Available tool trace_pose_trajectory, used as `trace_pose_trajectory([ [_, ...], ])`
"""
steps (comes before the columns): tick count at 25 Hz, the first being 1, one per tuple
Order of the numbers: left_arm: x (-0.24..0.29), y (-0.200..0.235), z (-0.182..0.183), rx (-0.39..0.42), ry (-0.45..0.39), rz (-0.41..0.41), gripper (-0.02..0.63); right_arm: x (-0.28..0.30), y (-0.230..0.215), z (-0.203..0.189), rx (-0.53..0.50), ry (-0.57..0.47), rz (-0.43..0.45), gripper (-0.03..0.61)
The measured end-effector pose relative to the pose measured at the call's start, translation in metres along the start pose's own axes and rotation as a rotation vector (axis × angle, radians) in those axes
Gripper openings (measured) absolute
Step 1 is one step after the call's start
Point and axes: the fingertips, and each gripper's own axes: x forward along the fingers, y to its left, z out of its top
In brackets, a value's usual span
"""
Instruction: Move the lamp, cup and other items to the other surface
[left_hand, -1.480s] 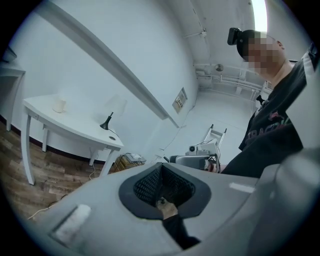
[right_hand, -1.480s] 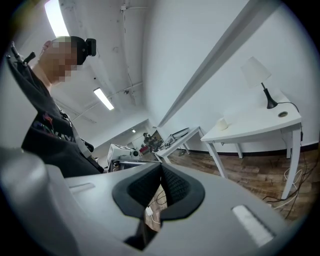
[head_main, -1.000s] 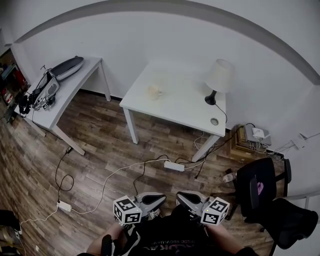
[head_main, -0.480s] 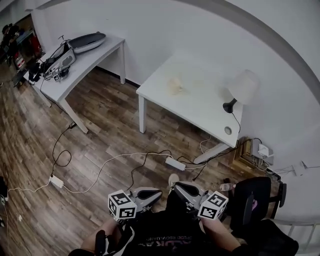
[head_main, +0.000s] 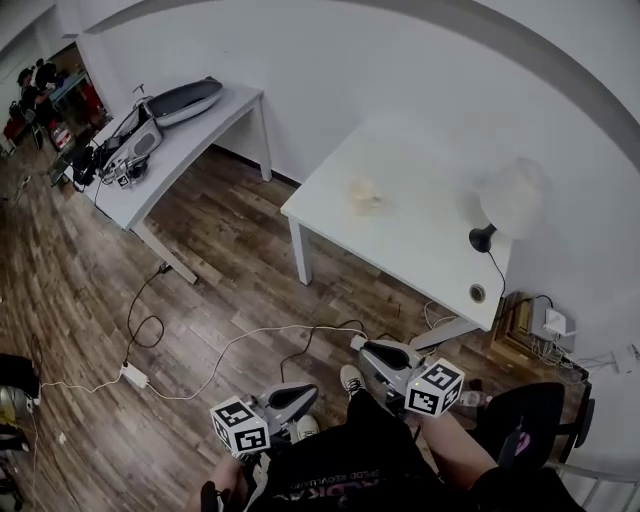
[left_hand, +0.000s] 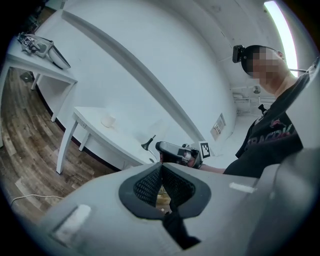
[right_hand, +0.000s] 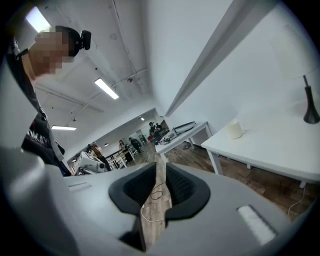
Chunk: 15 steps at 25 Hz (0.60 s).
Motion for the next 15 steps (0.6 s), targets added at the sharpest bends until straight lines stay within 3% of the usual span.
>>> trace_pose_trajectory([
  [8,0.046,0.027,0.037,-0.027,-0.033,0.113,-0.008,0.035,-0.129,0.064,-0.164,0.061,-0.094,0.081],
  [15,0.044,0.048,0.057,-0.035,-0.110,0.248,-0.008,0.071,-0.242,0.090,-0.313,0.207,-0.190,0.092],
])
